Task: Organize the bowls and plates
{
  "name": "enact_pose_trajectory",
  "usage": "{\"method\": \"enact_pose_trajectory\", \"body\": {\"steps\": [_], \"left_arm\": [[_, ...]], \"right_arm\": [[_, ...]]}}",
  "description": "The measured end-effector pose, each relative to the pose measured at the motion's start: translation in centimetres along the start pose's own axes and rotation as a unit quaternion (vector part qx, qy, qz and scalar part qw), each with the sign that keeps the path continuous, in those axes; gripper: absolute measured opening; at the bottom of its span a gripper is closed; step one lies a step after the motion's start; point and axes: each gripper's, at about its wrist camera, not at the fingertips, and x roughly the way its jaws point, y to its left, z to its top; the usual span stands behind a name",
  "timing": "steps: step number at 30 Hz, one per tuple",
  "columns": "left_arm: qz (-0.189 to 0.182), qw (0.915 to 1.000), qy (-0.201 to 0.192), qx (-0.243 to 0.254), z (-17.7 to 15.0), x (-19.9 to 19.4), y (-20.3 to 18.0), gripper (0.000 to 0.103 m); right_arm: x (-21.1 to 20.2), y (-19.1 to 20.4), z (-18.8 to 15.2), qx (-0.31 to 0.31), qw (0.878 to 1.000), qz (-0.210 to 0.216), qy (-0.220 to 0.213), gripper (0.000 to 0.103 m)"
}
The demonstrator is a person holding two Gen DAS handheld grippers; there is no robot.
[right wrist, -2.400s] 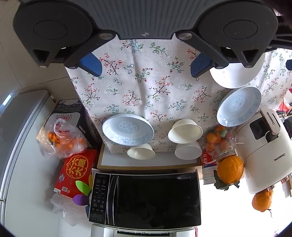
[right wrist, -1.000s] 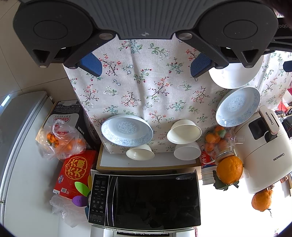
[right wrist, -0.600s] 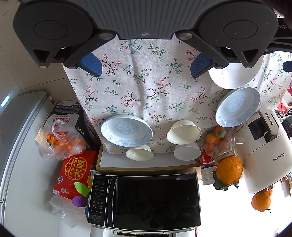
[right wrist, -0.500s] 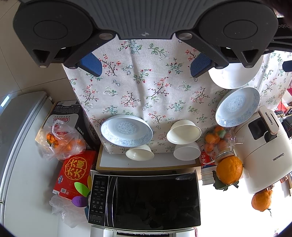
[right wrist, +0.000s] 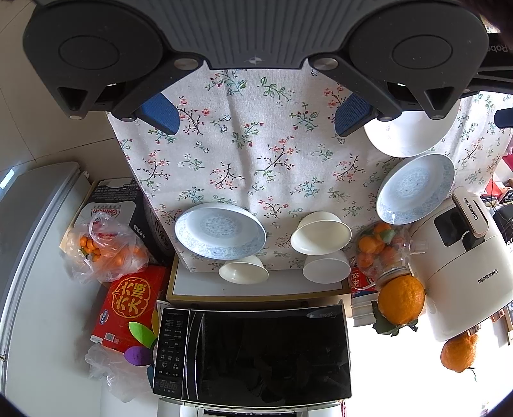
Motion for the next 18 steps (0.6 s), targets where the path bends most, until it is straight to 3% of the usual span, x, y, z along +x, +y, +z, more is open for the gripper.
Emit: {"method": "enact_pose_trajectory", "body": {"steps": [18], "left_arm": [[0.000,1.0000,-0.001,-0.002,0.65,0.15,-0.46,0.103]], "right_arm": [[0.15,-0.22,0.66,0.008,1.000,0.003,0.005,0.100]]}}
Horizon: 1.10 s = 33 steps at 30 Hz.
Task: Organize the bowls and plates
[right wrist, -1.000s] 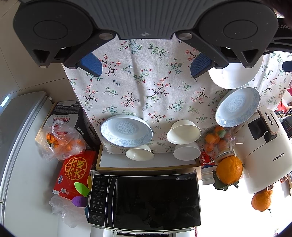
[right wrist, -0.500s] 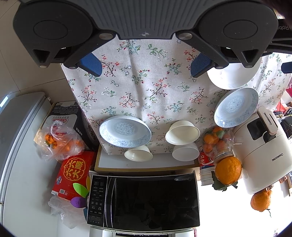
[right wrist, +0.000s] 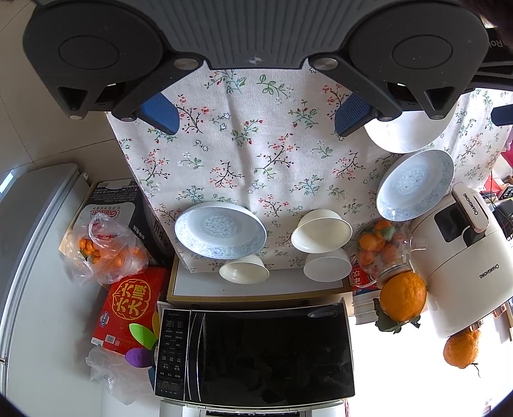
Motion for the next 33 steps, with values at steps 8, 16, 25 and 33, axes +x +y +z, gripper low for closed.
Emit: {"method": "enact_pose_trajectory", "body": {"steps": [8,16,25,33], "left_arm": [[0.014,0.9996,-0.022,0.009,2.8,0.4,-0.9,0.103],[0.021,0.9991,-0.030,0.022,6.0,2.3,-1.9,0.103],[0.002,0.9969,-0.034,0.071,10.0,5.2,-4.1,0.103],[-0.025,0.9908,-0.025,0.130,14.3,10.4,-7.0,0.103]], "right_arm": [[0.5,-1.2,2.9,0.012,1.000,-0.009,0.000,0.100],[3.1,-2.9,6.9,0.026,0.999,-0.023,0.019,0.100],[8.2,-5.7,10.7,0.082,0.995,-0.032,0.055,0.100],[13.8,-9.8,12.5,0.153,0.984,-0.035,0.084,0.100]]}}
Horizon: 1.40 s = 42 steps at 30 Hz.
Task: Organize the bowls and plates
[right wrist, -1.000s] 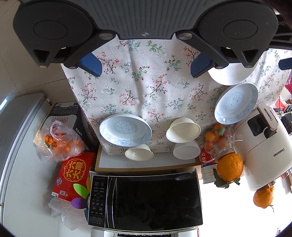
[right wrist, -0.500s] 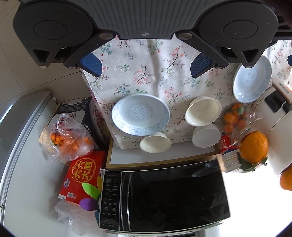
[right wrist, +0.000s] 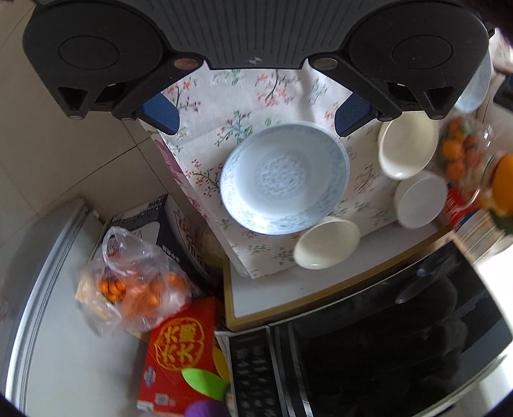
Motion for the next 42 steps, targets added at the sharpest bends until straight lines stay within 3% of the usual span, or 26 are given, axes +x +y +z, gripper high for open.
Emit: {"method": "enact_pose_trajectory", "body": {"steps": [3,7,12,20,28,32,42], "left_arm": [[-0.023,0.9997,-0.002,-0.002,1.4,2.4,-0.2,0.101],[-0.051,0.9987,0.000,0.004,3.2,5.4,-1.1,0.098],[-0.084,0.9965,0.003,0.000,4.7,8.8,-1.9,0.089],[-0.111,0.9931,0.036,-0.012,6.2,13.9,-2.2,0.064],[-0.136,0.9872,0.061,-0.057,6.2,16.9,-1.8,0.042],[-0.137,0.9866,0.063,-0.063,6.1,17.7,-1.7,0.033],[-0.135,0.9857,0.068,-0.074,5.9,19.0,-1.6,0.012]], "right_arm": [[2.4,-1.8,0.6,0.041,0.999,0.021,0.005,0.100],[5.7,-4.1,0.5,0.114,0.990,0.084,0.016,0.100],[9.6,-5.4,0.1,0.163,0.980,0.109,0.040,0.096],[12.2,-8.4,-0.4,0.271,0.941,0.198,0.039,0.089],[13.4,-9.2,-0.8,0.301,0.927,0.222,0.029,0.062],[13.7,-9.5,-1.0,0.307,0.926,0.216,0.024,0.048],[14.0,-9.7,-1.4,0.306,0.930,0.203,0.018,0.029]]}}
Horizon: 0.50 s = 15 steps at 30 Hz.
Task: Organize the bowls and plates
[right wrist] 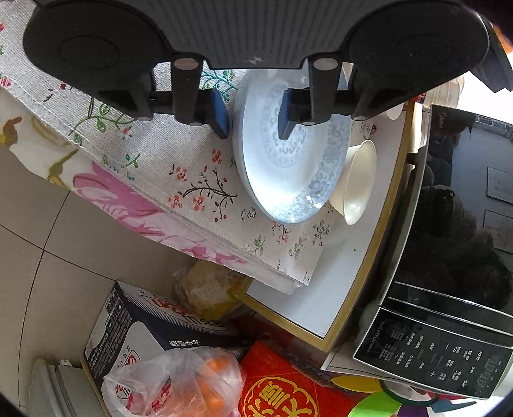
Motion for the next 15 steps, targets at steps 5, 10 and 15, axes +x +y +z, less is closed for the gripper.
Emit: {"method": "enact_pose_trajectory", "body": {"steps": [5,10,15], "left_arm": [[0.013,0.9997,-0.010,0.017,-0.3,-0.1,-0.1,0.005],[0.026,0.9988,-0.023,0.034,-0.5,-0.7,-0.5,0.004],[-0.032,0.9987,-0.030,0.027,-0.4,-2.4,-0.8,0.000]], "right_arm": [[0.0,0.2,-0.2,-0.016,1.000,-0.024,-0.006,0.013],[-0.1,0.8,-0.5,-0.045,0.998,-0.036,-0.010,0.012],[-0.6,1.2,-0.4,-0.058,0.998,-0.026,-0.009,0.013]]}}
